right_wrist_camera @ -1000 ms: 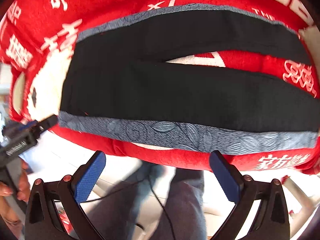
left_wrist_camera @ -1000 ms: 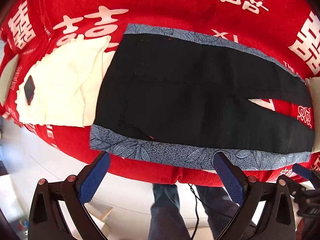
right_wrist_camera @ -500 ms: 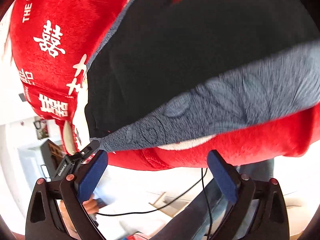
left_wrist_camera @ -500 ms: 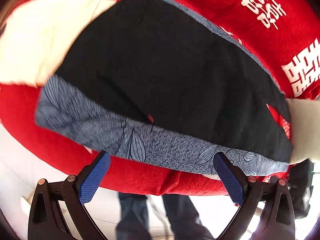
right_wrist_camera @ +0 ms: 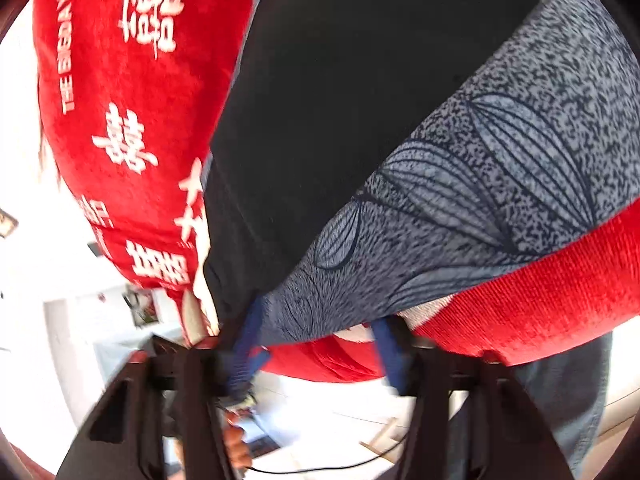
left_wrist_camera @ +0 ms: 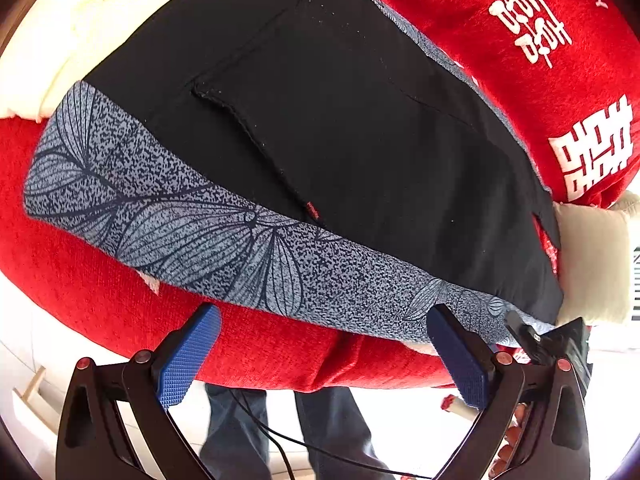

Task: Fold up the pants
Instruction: 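Grasp the patterned trouser edge with both grippers and lift it, then fold the lifted trousers over lengthwise with both grippers and lay them down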

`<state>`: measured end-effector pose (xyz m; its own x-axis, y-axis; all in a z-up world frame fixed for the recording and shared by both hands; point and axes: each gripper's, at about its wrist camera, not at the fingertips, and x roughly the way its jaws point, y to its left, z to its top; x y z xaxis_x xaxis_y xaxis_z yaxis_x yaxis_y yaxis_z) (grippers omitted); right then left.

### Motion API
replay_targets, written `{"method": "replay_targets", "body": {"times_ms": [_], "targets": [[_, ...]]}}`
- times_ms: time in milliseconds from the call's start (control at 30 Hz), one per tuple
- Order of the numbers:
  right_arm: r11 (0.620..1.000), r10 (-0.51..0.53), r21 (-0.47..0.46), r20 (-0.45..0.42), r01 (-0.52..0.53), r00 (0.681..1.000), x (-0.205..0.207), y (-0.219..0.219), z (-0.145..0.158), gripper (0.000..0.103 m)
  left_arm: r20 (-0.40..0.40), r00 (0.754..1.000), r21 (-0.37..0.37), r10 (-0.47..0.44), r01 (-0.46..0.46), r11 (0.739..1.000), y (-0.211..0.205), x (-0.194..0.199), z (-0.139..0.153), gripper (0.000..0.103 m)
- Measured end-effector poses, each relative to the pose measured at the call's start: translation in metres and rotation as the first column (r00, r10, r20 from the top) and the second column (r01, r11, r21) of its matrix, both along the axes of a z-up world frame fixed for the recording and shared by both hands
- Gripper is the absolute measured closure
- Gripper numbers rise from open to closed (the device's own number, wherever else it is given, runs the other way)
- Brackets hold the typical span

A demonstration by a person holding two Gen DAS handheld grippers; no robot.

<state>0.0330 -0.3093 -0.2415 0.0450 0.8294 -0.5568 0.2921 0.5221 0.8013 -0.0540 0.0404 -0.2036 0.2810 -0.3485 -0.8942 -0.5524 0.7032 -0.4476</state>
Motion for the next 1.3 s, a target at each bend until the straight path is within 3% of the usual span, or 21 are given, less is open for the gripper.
{"method": "replay_targets", "body": {"times_ms": [33, 100, 200, 333, 467, 500, 533, 567, 600, 633, 700, 900, 1033, 1133, 1300], "targets": [[0.999, -0.03, 0.02, -0.016, 0.03, 0.999, 0.002, -0.002, -0.002, 0.077, 0.003, 1.0, -0.013, 0.005, -0.005, 1.0, 0.0, 0.001, 0.0, 0.0], [0.997, -0.063, 0.05, -0.066, 0.066, 0.996, 0.007, -0.001, -0.006, 0.096, 0.007, 1.0, -0.034, 0.015, -0.014, 0.999, 0.0, 0.003, 0.0, 0.0], [0.989, -0.086, 0.111, -0.068, 0.093, 0.994, 0.016, 0.001, 0.008, 0.096, 0.023, 0.998, -0.073, 0.06, -0.058, 0.996, 0.002, 0.005, 0.001, 0.0], [0.99, -0.033, 0.138, -0.018, 0.036, 0.999, 0.026, 0.007, 0.04, 0.096, 0.042, 0.985, -0.13, 0.165, -0.158, 0.979, 0.018, 0.006, 0.002, 0.0], [0.992, 0.009, 0.125, -0.013, -0.007, 1.0, 0.028, 0.008, 0.047, 0.096, 0.044, 0.961, -0.119, 0.272, -0.265, 0.957, 0.04, 0.01, 0.002, 0.0], [0.993, 0.02, 0.116, -0.016, -0.018, 1.0, 0.028, 0.008, 0.047, 0.096, 0.042, 0.955, -0.11, 0.292, -0.286, 0.952, 0.045, 0.011, 0.002, 0.007], [0.994, 0.034, 0.102, -0.025, -0.031, 0.999, 0.027, 0.008, 0.043, 0.096, 0.037, 0.953, -0.097, 0.301, -0.297, 0.95, 0.049, 0.014, 0.002, 0.031], [0.995, 0.039, 0.094, -0.034, -0.036, 0.999, 0.027, 0.009, 0.04, 0.096, 0.025, 0.956, -0.083, 0.291, -0.289, 0.954, 0.051, 0.017, 0.0, 0.044], [0.996, 0.04, 0.086, -0.044, -0.036, 0.998, 0.027, 0.008, 0.036, 0.096, 0.005, 0.961, -0.062, 0.277, -0.276, 0.959, 0.051, 0.02, -0.002, 0.065], [0.997, 0.039, 0.071, -0.053, -0.035, 0.998, 0.027, 0.007, 0.034, 0.096, 0.002, 0.964, -0.054, 0.267, -0.267, 0.962, 0.053, 0.021, -0.002, 0.075], [0.998, 0.046, 0.044, -0.046, -0.044, 0.998, 0.031, 0.008, 0.036, 0.096, 0.017, 0.966, -0.04, 0.257, -0.256, 0.966, 0.056, 0.026, 0.008, 0.086], [0.988, 0.156, -0.018, 0.09, -0.155, 0.984, 0.082, 0.025, 0.082, 0.096, 0.098, 0.978, 0.03, 0.183, -0.186, 0.982, 0.056, 0.068, 0.07, 0.087], [0.97, 0.244, -0.043, 0.164, -0.24, 0.956, 0.146, 0.045, 0.107, 0.096, 0.141, 0.975, 0.044, 0.171, -0.179, 0.983, 0.072, 0.12, 0.094, 0.087], [0.955, 0.295, -0.066, 0.184, -0.288, 0.938, 0.195, 0.062, 0.108, 0.097, 0.148, 0.974, 0.061, 0.172, -0.183, 0.981, 0.086, 0.168, 0.093, 0.087], [0.916, 0.395, -0.147, 0.175, -0.373, 0.902, 0.28, 0.107, 0.078, 0.097, 0.108, 0.98, 0.127, 0.17, -0.183, 0.975, 0.11, 0.238, 0.054, 0.087]]}}
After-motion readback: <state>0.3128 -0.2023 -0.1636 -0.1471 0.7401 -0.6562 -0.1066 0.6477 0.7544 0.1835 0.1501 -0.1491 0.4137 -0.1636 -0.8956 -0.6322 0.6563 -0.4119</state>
